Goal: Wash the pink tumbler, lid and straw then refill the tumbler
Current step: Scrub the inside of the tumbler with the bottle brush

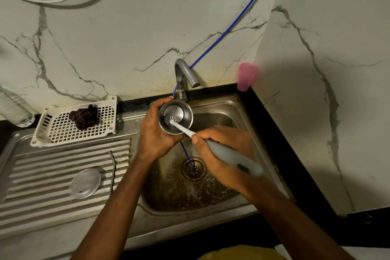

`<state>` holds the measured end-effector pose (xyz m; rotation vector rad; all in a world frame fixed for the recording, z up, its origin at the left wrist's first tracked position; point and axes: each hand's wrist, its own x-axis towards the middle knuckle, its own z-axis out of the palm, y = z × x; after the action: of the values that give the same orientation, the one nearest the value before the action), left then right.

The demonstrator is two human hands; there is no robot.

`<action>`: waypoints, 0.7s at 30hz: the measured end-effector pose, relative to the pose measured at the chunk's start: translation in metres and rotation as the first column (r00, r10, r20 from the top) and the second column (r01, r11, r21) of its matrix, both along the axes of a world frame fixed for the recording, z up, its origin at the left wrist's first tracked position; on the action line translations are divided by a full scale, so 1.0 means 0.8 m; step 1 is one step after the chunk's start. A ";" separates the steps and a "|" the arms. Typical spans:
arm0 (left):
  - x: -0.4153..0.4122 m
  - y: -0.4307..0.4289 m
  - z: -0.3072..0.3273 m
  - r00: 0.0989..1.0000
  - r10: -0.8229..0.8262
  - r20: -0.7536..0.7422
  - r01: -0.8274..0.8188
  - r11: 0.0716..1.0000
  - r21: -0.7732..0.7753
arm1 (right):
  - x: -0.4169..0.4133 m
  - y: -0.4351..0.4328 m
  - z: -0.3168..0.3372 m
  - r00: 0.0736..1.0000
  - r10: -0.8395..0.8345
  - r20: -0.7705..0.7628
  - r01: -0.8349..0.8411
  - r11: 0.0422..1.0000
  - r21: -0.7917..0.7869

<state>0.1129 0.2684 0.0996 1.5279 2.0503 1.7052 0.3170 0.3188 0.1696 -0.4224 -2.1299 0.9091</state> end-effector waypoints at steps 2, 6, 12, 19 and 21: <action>-0.001 -0.002 0.003 0.999 -0.033 -0.035 0.032 0.999 -0.018 | -0.003 0.002 0.003 0.996 0.062 0.071 -0.073 0.985 0.155; -0.003 -0.003 0.000 0.989 -0.077 -0.130 0.072 0.997 -0.040 | -0.010 0.008 0.009 0.992 0.056 0.114 -0.087 0.954 0.286; -0.011 -0.002 -0.002 0.989 -0.045 -0.139 0.049 0.999 0.019 | -0.012 -0.001 -0.010 0.997 -0.060 0.055 0.034 0.921 0.389; -0.017 -0.002 -0.001 0.991 0.001 -0.137 0.002 1.000 0.019 | -0.022 -0.021 -0.024 0.988 -0.056 -0.144 0.076 0.987 0.139; -0.023 -0.002 0.002 0.992 -0.014 -0.125 0.015 1.000 0.013 | -0.022 -0.026 -0.021 0.980 -0.088 -0.181 0.085 0.996 -0.022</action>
<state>0.0945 0.2665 0.1011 1.6900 2.0826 1.6629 0.2994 0.2979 0.1525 -0.4193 -1.9251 0.8798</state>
